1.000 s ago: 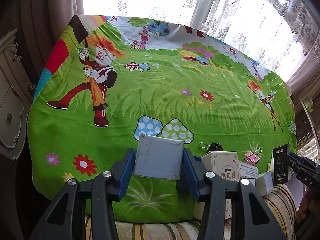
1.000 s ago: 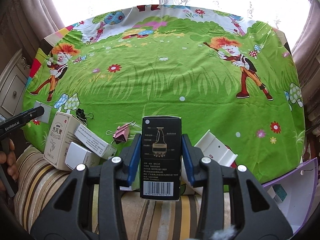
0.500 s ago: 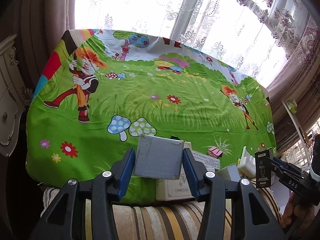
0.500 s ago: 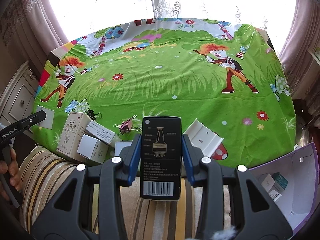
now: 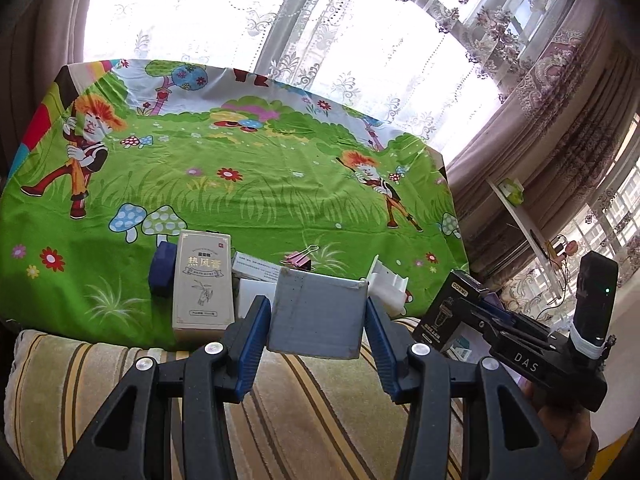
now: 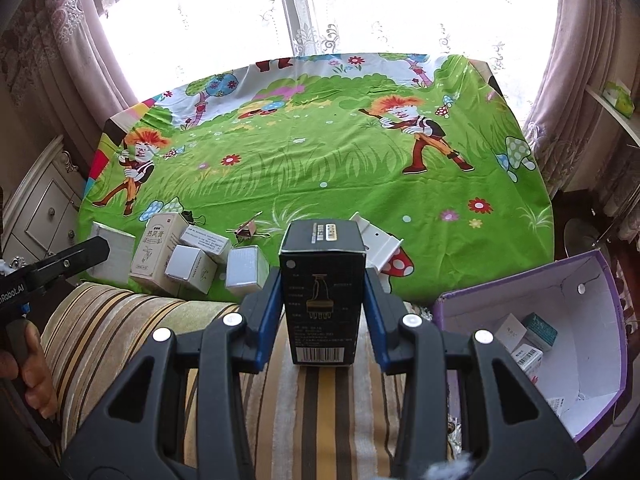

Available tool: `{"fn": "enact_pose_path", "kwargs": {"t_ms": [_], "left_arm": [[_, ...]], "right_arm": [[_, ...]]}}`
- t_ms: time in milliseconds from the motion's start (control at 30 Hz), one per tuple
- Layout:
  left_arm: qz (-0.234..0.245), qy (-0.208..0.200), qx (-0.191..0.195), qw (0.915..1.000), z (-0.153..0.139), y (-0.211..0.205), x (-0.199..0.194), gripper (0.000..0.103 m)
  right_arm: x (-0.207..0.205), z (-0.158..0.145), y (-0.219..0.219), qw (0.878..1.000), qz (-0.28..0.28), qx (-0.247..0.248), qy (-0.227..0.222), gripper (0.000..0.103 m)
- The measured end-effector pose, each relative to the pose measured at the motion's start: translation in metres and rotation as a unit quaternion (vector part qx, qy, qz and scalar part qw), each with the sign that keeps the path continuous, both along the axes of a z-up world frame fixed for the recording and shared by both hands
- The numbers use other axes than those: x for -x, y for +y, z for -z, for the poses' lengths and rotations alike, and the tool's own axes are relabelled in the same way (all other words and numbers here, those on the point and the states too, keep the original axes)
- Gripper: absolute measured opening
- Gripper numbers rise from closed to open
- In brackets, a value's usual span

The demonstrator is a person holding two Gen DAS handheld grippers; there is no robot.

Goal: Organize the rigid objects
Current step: 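Carry both boxes into the storage box and open both tools, then move both tools back over the bed toward the cream box and white holder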

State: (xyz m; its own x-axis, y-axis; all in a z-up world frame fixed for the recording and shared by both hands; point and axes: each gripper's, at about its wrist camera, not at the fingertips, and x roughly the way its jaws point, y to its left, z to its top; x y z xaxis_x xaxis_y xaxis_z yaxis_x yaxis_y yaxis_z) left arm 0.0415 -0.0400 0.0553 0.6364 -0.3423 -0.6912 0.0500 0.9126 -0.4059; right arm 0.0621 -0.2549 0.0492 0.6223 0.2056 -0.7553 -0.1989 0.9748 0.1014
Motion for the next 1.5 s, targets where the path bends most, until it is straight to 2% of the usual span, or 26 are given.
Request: {"fn": "enact_pose_path", "kwargs": {"t_ms": [233,633,1067,1133,1200,1300,1500], "left_arm": [[0.061,-0.004,0.000,0.9981,-0.006,-0.052,0.016,0.049],[0.158,-0.005,-0.003,0.9874,-0.010,-0.126,0.030,0.049],[0.255,-0.005,0.014,0.9668,-0.005,-0.194,0.033,0.049],[0.267,0.003,0.021,0.9633,-0.002,-0.201,0.031,0.052],[0.269,0.012,0.015,0.9630,0.002,-0.204,0.031,0.065],[0.261,0.018,0.025,0.9648,0.003,-0.198,0.031,0.069],[0.234,0.020,0.044,0.9710,0.002,-0.181,0.028,0.069]], "right_arm": [[0.028,-0.009,-0.023,1.000,0.019,-0.009,-0.013,0.043],[0.068,-0.026,-0.087,0.995,0.091,-0.015,-0.039,0.043],[0.085,-0.029,-0.132,0.985,0.166,0.031,-0.040,0.043],[0.084,-0.028,-0.136,0.983,0.177,0.040,-0.034,0.044],[0.084,-0.027,-0.139,0.982,0.182,0.040,-0.027,0.049],[0.085,-0.028,-0.138,0.981,0.184,0.046,-0.031,0.072],[0.085,-0.030,-0.130,0.983,0.171,0.046,-0.036,0.074]]}}
